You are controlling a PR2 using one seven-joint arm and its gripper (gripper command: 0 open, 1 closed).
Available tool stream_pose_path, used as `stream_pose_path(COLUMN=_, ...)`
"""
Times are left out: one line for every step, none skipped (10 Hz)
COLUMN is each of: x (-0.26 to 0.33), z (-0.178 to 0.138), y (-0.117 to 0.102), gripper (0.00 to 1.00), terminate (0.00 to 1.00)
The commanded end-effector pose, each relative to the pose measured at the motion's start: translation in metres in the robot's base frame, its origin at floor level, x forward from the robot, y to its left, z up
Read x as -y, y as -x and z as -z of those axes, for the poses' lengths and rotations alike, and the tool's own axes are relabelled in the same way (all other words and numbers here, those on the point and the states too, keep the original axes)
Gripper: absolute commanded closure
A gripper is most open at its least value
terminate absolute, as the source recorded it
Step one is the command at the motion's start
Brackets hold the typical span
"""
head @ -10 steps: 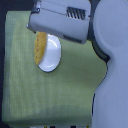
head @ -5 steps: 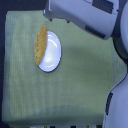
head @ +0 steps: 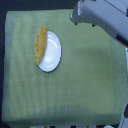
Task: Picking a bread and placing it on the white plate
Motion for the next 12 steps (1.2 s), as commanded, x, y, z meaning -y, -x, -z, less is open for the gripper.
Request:
stream_pose_path(x=0.126, z=-0.002, y=-0.010, gripper=0.00, terminate=0.00)
stream_pose_path(x=0.150, z=-0.005, y=-0.016, gripper=0.00, terminate=0.00)
stream_pose_path(x=0.178, z=-0.009, y=-0.023, gripper=0.00, terminate=0.00)
stream_pose_path(x=0.189, z=-0.010, y=-0.026, gripper=0.00, terminate=0.00)
stream_pose_path(x=0.208, z=-0.012, y=-0.031, gripper=0.00, terminate=0.00)
stream_pose_path(x=0.228, z=-0.013, y=-0.035, gripper=0.00, terminate=0.00)
stream_pose_path(x=0.252, z=-0.012, y=-0.038, gripper=0.00, terminate=0.00)
stream_pose_path(x=0.257, z=-0.010, y=-0.038, gripper=0.00, terminate=0.00)
stream_pose_path(x=0.266, z=-0.003, y=-0.032, gripper=0.00, terminate=0.00)
stream_pose_path(x=0.268, z=0.000, y=-0.029, gripper=0.00, terminate=0.00)
stream_pose_path(x=0.269, z=0.000, y=-0.025, gripper=0.00, terminate=0.00)
stream_pose_path(x=0.269, z=0.000, y=-0.022, gripper=0.00, terminate=0.00)
